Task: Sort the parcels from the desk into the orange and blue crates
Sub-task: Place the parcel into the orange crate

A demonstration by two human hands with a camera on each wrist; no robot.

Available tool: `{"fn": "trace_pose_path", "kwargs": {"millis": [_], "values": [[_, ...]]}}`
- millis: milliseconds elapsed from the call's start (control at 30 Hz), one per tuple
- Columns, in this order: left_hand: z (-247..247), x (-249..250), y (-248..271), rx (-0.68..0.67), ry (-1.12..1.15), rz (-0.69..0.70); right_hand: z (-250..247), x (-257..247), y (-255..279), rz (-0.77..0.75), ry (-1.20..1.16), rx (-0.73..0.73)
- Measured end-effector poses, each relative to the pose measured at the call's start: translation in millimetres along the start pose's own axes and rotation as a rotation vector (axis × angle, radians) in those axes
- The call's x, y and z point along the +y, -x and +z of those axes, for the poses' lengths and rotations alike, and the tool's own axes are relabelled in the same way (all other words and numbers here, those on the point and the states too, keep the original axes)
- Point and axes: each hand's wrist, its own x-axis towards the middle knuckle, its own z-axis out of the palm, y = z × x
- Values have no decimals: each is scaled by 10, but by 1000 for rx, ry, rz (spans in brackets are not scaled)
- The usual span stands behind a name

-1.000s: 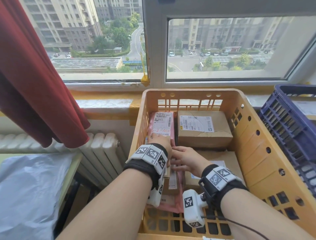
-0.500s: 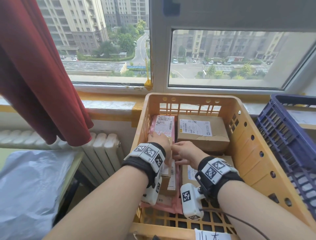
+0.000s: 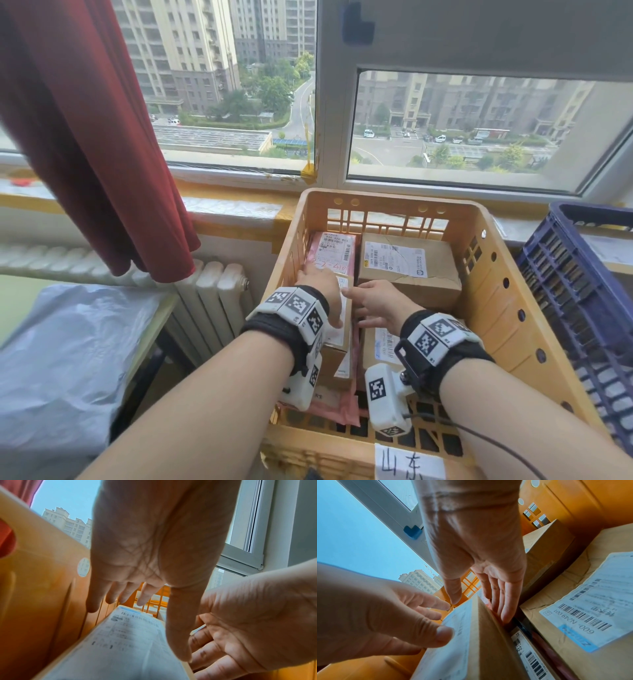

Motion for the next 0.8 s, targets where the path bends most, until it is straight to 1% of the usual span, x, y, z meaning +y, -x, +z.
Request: {"fn": "trace_pose_path", "kwargs": {"millis": [267,600,700,800], "values": [[87,-71,140,-12,24,-49,11,57,47,-16,-4,1],[65,-29,218,-3,37,-50,-39,77,116,-25,34,1],[11,-19,253,20,1,-17,-92,33,159,-32,47,45],[-72,-35,297,87,21,46,-163,-56,250,-35,70,111]]}}
